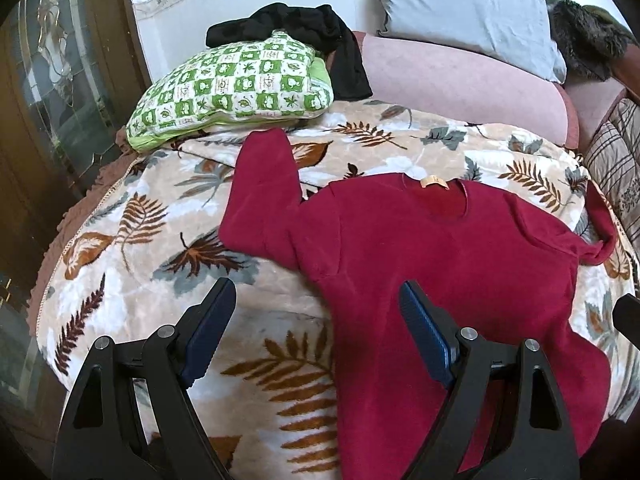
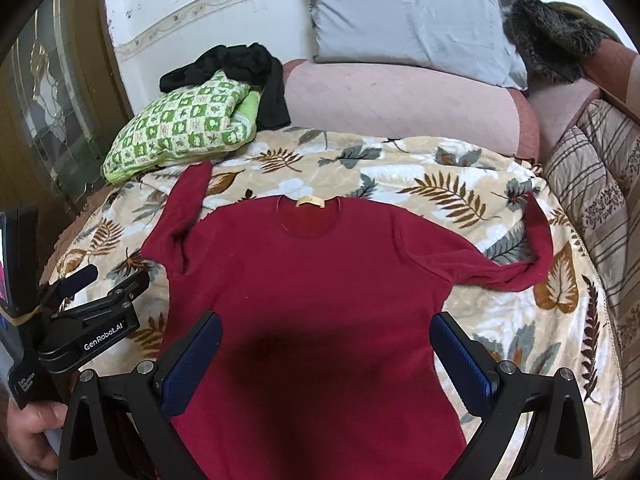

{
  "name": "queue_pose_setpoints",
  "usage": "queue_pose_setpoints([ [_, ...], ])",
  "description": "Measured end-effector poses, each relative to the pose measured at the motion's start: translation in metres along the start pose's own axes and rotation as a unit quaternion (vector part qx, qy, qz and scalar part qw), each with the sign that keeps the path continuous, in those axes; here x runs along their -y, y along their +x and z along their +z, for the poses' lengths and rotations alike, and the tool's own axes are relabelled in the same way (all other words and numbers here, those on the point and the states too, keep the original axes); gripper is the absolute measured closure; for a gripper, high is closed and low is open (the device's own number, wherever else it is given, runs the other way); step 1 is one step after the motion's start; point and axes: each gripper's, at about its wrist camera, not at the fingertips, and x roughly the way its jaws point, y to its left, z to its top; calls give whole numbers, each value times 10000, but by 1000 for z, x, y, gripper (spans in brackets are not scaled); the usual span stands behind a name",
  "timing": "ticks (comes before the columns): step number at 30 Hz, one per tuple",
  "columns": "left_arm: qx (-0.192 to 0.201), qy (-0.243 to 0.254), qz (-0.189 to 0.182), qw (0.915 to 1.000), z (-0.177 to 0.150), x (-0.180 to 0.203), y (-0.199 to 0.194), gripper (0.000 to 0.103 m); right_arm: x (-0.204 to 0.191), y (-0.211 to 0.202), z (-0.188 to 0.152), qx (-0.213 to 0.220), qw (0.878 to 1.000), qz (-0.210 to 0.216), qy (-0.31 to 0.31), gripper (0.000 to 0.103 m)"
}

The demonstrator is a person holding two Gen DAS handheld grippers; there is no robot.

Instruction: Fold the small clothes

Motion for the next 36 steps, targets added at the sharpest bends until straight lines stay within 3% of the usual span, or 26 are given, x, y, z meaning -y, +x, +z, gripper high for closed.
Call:
queue_pose_setpoints([
  [6, 53, -218, -98, 9997, -7, -7, 0, 19, -2, 5, -5, -35, 9998, -92, -162, 0],
  [14, -248, -516, -29, 9984, -28, -17, 9, 19, -1, 20, -19, -280, 9995, 70, -143, 0],
  [24, -485, -607, 74, 9970, -47, -27, 22, 19, -6, 32, -30, -497, 9984, 176, -220, 0],
  [36, -488, -605, 117, 9969, -46, -32, 25, 19, -14, 41, -31, -606, 9975, 241, -265, 0],
])
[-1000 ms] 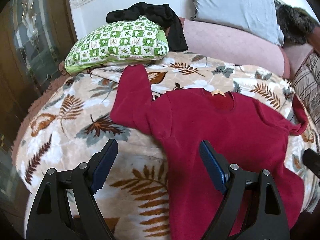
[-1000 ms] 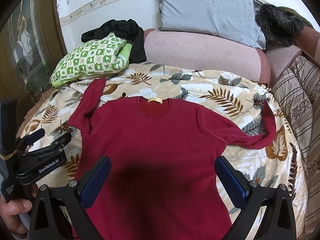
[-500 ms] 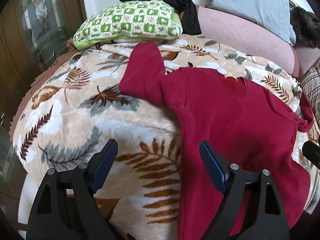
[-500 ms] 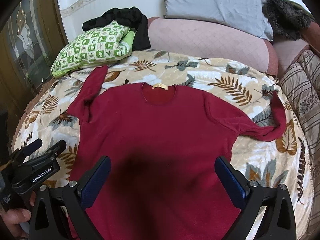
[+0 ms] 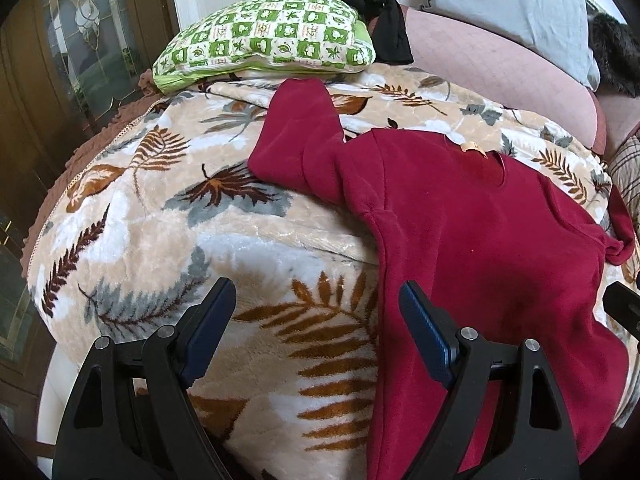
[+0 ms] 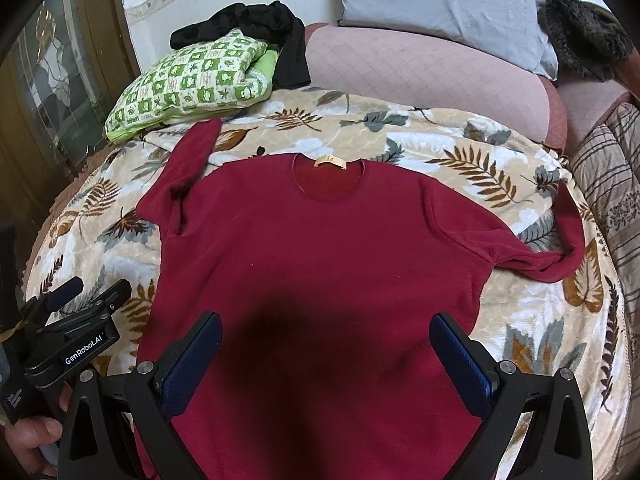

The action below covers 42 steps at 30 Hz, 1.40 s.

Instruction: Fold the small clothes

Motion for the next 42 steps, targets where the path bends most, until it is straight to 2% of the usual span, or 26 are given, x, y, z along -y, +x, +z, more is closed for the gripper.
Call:
queue_pose_setpoints([
  [8, -117, -20, 8, 9999, -1, -4, 12, 19, -4, 17, 7, -73, 9999, 101, -83, 0],
  [13, -272, -73, -124, 9995, -3, -11, 18, 19, -15, 38, 24, -55, 9985, 533, -109, 0],
  [20, -393, -268, -238, 9986, -1, -28, 28, 19, -57, 72, 74, 58, 9927, 1116, -448, 1],
  [23, -432, -338, -260, 9982, 10, -38, 38, 19, -81, 92, 105, 3, 9867, 1528, -554, 1],
  [25, -391, -399, -275, 9981, 19, -44, 42, 19, -91, 106, 125, -20, 9853, 1637, -495, 1],
  [33, -330, -473, -108, 9983, 60, -71, 73, 19, -126, 177, 189, -108, 9853, 1681, -281, 1],
  [38, -381, -584, -49, 9976, 78, -86, 98, 19, -144, 238, 218, -433, 9846, 1694, -87, 1],
  [42, -387, -629, -81, 9972, 85, -93, 110, 19, -158, 267, 237, -353, 9859, 1624, -188, 1],
])
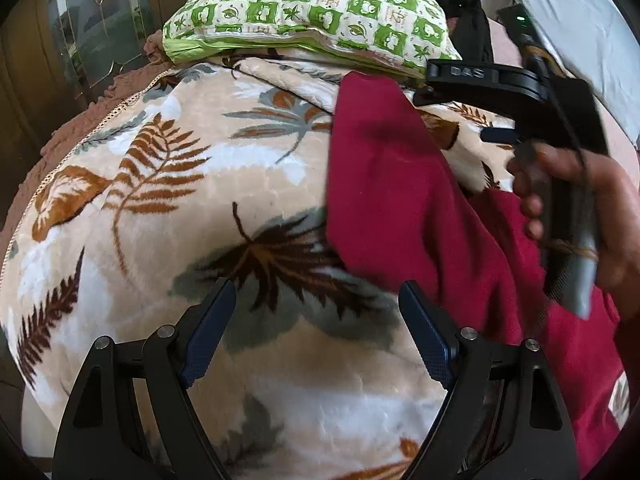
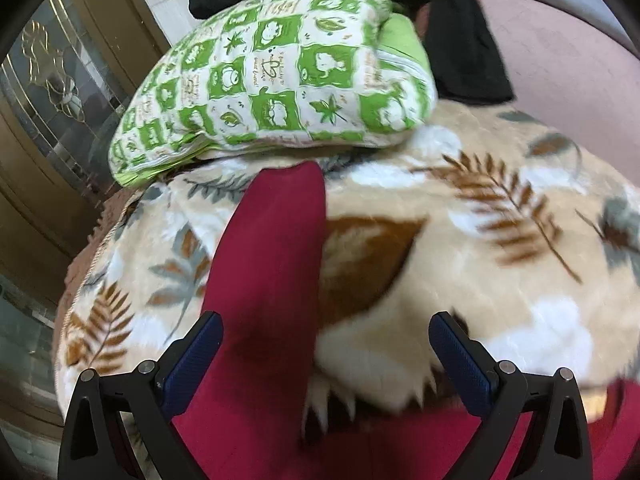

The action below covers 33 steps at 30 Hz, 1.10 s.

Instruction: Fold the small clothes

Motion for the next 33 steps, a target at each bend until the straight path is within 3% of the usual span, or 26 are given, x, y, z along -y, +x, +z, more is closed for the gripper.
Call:
queue_pose_setpoints([
  [6, -118, 36, 29, 9999, 2, -5, 15, 19, -4, 44, 25, -119, 9999, -39, 40, 5],
  [7, -136, 31, 37, 9999, 2, -5, 17, 19, -6, 50, 27, -151, 9999, 4, 43, 16],
  [8, -158, 28, 49, 9999, 2, -6, 19, 19, -8, 57, 28, -206, 9997, 89, 23, 39],
  [9, -166, 26, 63, 9998, 2, -7, 20, 19, -12, 63, 28, -283, 9995, 146, -51, 54],
  [10, -169, 21, 83, 9998, 2, -8, 20, 19, -15, 66, 27, -326, 9993, 157, -138, 78],
  [13, -142, -15, 96, 9999, 2, -11, 19, 19, -20, 49, 25, -61, 9993, 180, -324, 97],
  [15, -111, -37, 109, 9999, 3, -12, 17, 19, -14, 24, 24, 168, 9988, 346, -294, 97],
  [21, 57, -16, 22, 10000, 8, -2, -1, 19, 28, -116, 2, 1173, 9916, 469, -272, 97],
  [26, 222, 237, -59, 9995, 7, 25, -21, 19, 87, -217, -71, 1720, 9849, -163, 92, 97],
  [28, 186, 357, -70, 9992, 4, 38, -22, 19, 110, -225, -102, 1576, 9858, -520, 275, 97],
  [31, 132, 551, -61, 9984, -1, 58, -21, 19, 152, -198, -149, 863, 9902, -783, 768, 97],
  [33, 124, 745, -45, 9971, -6, 72, -23, 19, 176, -167, -171, 130, 9907, -984, 931, 95],
])
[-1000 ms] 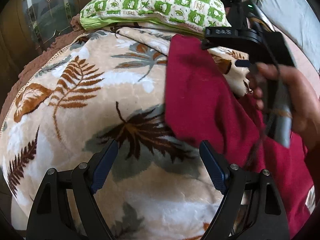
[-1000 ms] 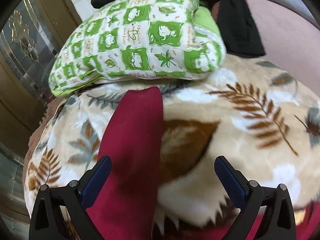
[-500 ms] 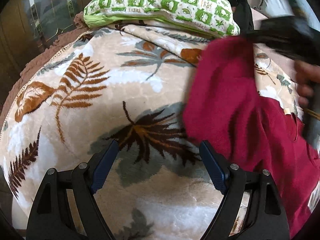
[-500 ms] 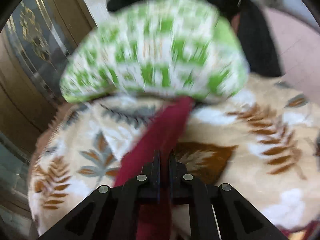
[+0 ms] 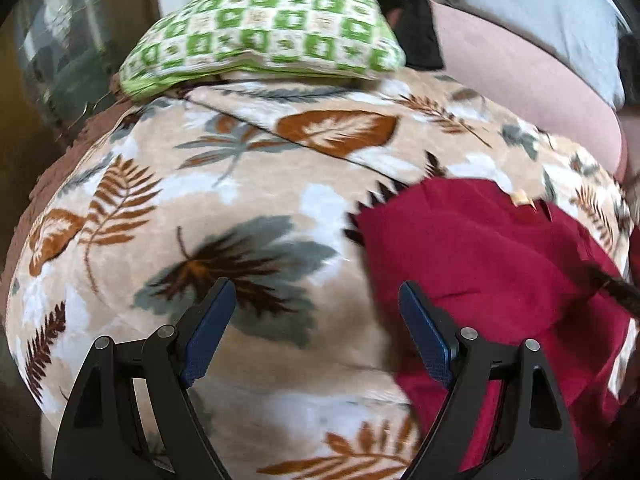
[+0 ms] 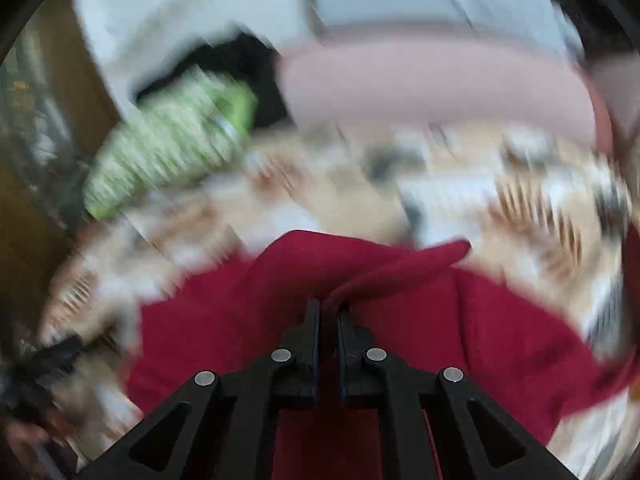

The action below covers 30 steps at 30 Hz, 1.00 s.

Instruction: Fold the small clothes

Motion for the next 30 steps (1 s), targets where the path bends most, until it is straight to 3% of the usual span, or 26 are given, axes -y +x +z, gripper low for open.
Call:
queue_pose_setpoints([
  [1, -1, 78, 6, 10000, -1, 5, -1, 19, 8, 3, -5, -92, 9999, 59, 18, 94],
  [3, 28, 263, 37, 9996, -3, 16, -4, 19, 24, -7, -11, 70, 9995, 232, 194, 80],
  [5, 31, 320, 84, 9994, -3, 21, -3, 19, 37, -26, -15, 438, 9980, 169, 422, 52],
  [7, -31, 318, 61, 9995, -3, 25, 2, 19, 49, -37, -13, 656, 9957, 76, 648, 40],
  [10, -127, 343, 43, 9993, -6, 32, 9, 19, 67, -31, 0, 579, 9936, -25, 971, 37],
  [13, -232, 446, 177, 9986, -11, 38, 18, 19, 67, -14, 14, 474, 9954, 34, 835, 37],
  [16, -279, 428, 223, 9984, -14, 38, 24, 19, 45, 1, 27, 539, 9981, 230, 203, 37],
  [19, -299, 394, 229, 9985, -14, 38, 27, 19, 27, 26, 33, 376, 9976, -251, -532, 37],
  [20, -303, 404, 242, 9984, -13, 40, 29, 19, 25, 35, 33, 275, 9974, -143, -653, 37],
  [21, -312, 420, 251, 9983, -14, 41, 30, 19, 25, 45, 31, 66, 9972, 29, -739, 40],
  [22, -326, 448, 264, 9981, -14, 42, 32, 19, 22, 52, 28, -114, 9958, 12, -912, 60],
  [23, -341, 480, 286, 9979, -15, 44, 33, 19, 17, 48, 26, 55, 9922, -298, -1206, 85],
  [24, -337, 504, 302, 9977, -15, 45, 33, 19, 16, 43, 27, 106, 9910, -344, -1293, 96],
  [27, -311, 523, 294, 9977, -15, 49, 33, 19, 33, 25, 36, 397, 9945, -515, -823, 96],
  [30, -354, 582, 348, 9971, -17, 54, 33, 19, 43, 43, 38, 6, 9964, -591, -602, 96],
])
